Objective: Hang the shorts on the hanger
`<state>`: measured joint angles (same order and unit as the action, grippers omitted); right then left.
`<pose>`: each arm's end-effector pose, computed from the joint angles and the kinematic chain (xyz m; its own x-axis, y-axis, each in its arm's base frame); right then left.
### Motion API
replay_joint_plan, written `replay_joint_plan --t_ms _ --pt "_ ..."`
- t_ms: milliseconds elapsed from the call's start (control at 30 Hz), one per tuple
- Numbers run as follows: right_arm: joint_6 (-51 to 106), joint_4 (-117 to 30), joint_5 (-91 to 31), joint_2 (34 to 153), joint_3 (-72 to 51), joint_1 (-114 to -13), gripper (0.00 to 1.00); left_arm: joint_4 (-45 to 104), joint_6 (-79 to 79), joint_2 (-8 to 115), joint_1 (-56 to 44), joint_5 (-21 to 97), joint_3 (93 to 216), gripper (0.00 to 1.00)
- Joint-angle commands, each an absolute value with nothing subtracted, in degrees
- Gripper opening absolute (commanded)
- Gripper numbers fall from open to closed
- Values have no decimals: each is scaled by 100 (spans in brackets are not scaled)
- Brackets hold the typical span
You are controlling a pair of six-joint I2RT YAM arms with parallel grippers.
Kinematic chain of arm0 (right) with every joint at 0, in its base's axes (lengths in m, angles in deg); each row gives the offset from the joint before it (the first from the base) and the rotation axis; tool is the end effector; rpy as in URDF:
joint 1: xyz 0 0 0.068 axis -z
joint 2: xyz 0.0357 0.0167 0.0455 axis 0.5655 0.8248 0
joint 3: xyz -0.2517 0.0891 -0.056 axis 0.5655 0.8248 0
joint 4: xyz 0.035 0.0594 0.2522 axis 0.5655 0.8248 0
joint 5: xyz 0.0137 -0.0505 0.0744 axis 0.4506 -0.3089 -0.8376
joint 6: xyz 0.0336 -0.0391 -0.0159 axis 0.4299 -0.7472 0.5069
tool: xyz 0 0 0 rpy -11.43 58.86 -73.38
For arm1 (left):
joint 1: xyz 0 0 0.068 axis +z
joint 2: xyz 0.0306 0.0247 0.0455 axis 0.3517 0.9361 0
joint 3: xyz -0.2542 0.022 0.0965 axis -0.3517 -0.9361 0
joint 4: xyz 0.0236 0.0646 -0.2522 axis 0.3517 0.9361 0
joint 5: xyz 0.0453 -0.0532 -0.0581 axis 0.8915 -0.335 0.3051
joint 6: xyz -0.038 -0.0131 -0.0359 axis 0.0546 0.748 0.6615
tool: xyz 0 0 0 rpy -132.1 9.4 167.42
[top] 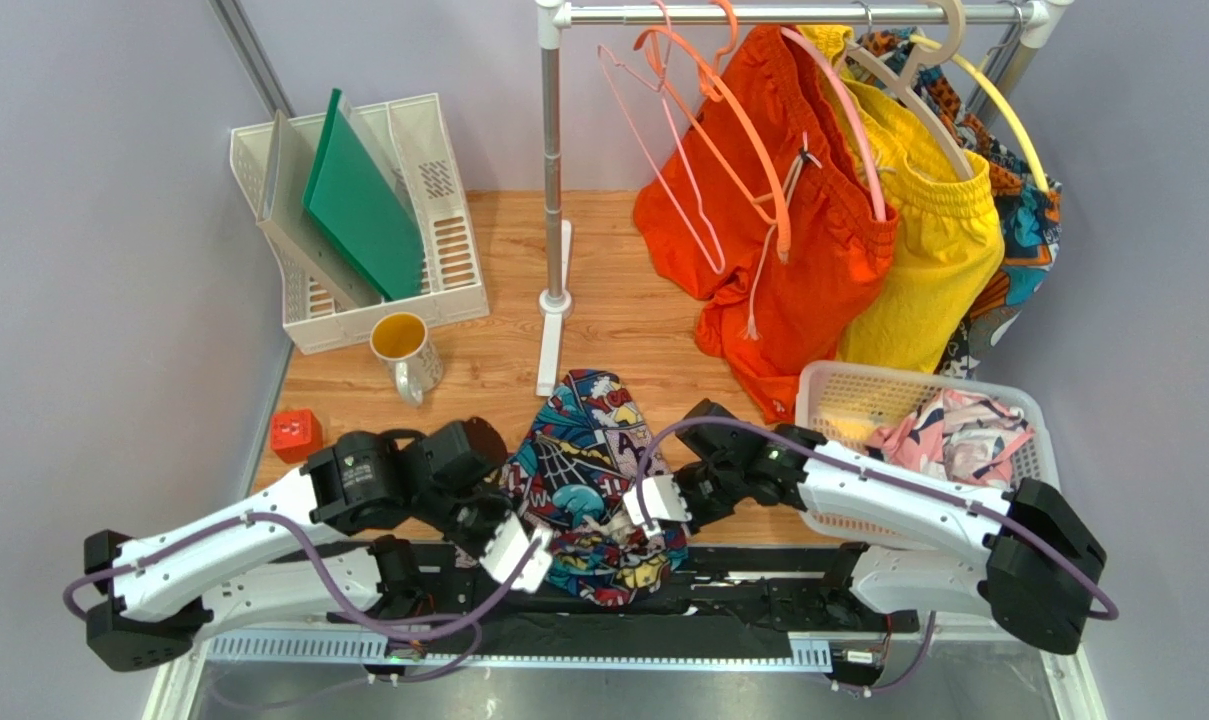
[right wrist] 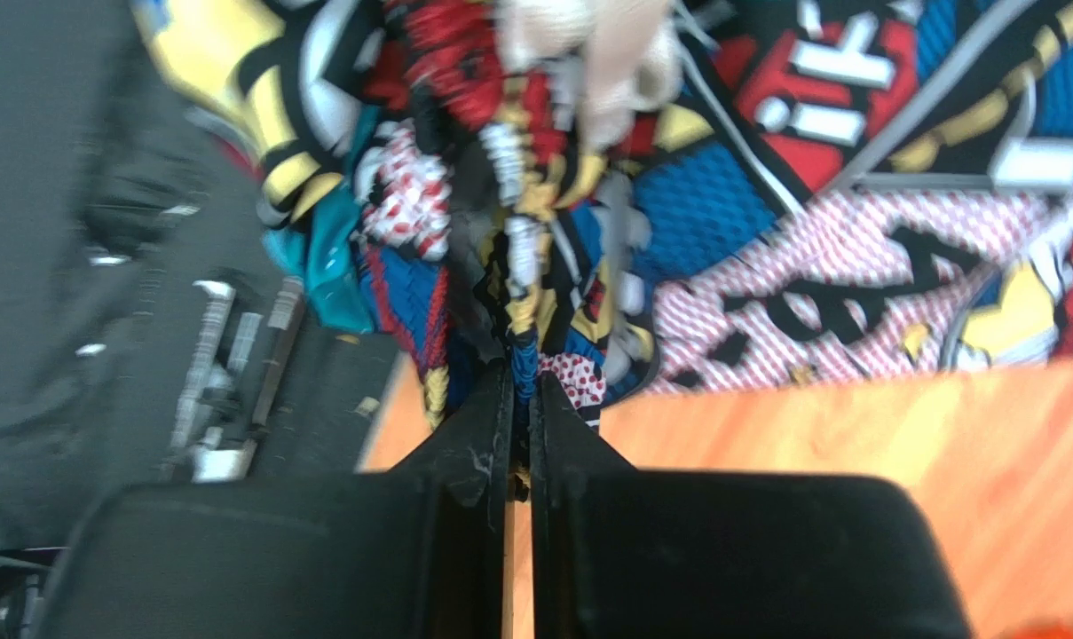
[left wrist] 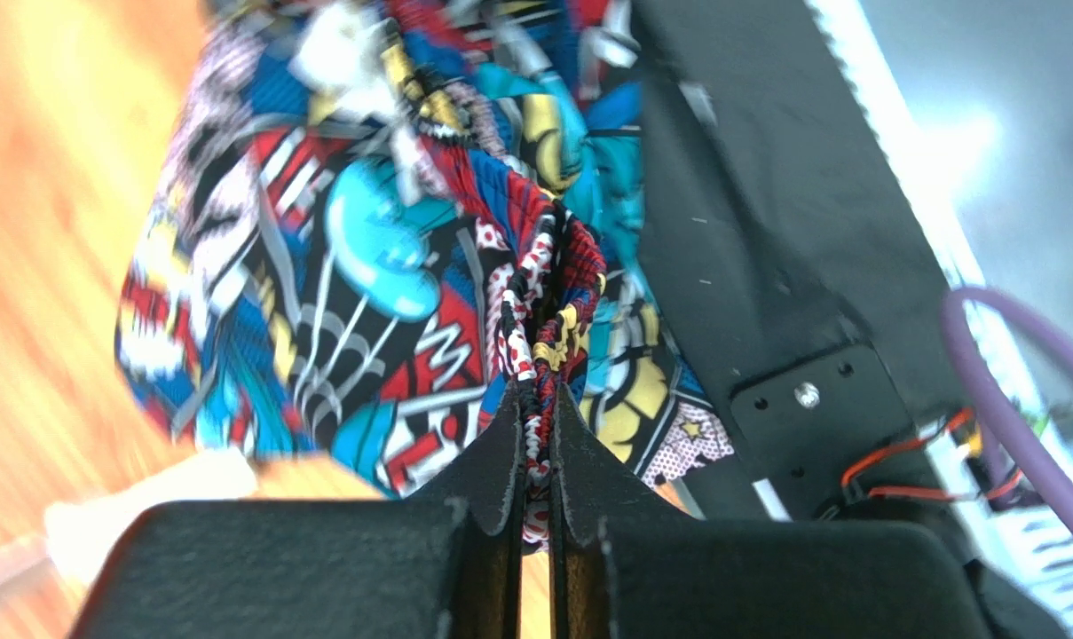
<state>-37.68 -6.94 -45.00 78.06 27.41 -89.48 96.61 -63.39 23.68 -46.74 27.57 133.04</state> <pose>0.1035 0.1724 0.1945 0.4455 -0.7271 -0.5224 -0.8894 -0.4260 -0.1656 0.0384 -0.1212 0.2907 0.5337 0.6611 -0.5273 0.8390 -0.4922 0.2321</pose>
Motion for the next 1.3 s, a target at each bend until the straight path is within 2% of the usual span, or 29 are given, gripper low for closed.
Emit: replay_joint_plan --t_ms 0,200,333,367,467,500,567,667,767,833,933,1000,1067,1100,1167,1200,1267 --pt "-3171 -781 -3563 7949 1814 -8648 0 9391 -5319 2575 -3673 2307 14319 0" --pt "-2748 -211 -3158 8150 -811 -7831 0 9426 -3957 2813 -2267 1719 16410 0" --pt "-2362 291 -3499 9176 -3123 -7785 0 10012 -4569 3163 -2159 1261 18105 0" --pt "-2248 353 -3631 9415 -4163 -7794 0 10128 -4657 3399 -2159 1261 18883 0" --pt "-1800 748 -4045 10309 -5680 -8004 0 10638 -4939 3953 -2168 1147 20343 0" --pt "-1712 879 -4168 10496 -6546 -8170 0 10744 -5000 4068 -2168 1077 20602 0" --pt "-1439 811 -4309 10857 -7193 -8442 0 10876 -5010 4218 -2168 727 20860 0" --pt "-1061 50 -4608 10676 -6839 -8672 0 10763 -4957 4289 -2264 287 20597 0" --pt "-640 -952 -4906 10315 -5583 -8770 0 10657 -5123 4386 -2911 512 20123 0" --pt "-499 -1315 -4942 9998 -4689 -8770 0 10211 -5247 4447 -3397 960 19441 0" --pt "-331 -1703 -4889 9655 -3710 -8673 0 8920 -4835 4666 -3504 1163 18430 0" --pt "-313 -1651 -4646 9532 -3349 -8489 26 8287 -4501 4895 -3495 1234 18180 0" --pt "-209 -1145 -4433 9356 -2996 -8078 60 8117 -4273 5159 -3469 1156 18022 0" --pt "-164 -897 -4398 9295 -2917 -7866 66 8108 -4280 5168 -3417 1059 17943 15" --pt "-94 -240 -4485 8979 -2522 -7401 76 8152 -4420 4967 -3381 918 17496 30" --pt "-198 -36 -4659 8847 -2321 -6981 78 8187 -4508 4836 -3294 840 17285 50" --pt "-470 543 -4749 8365 -1760 -6644 81 8144 -4527 4361 -3171 768 16591 62"
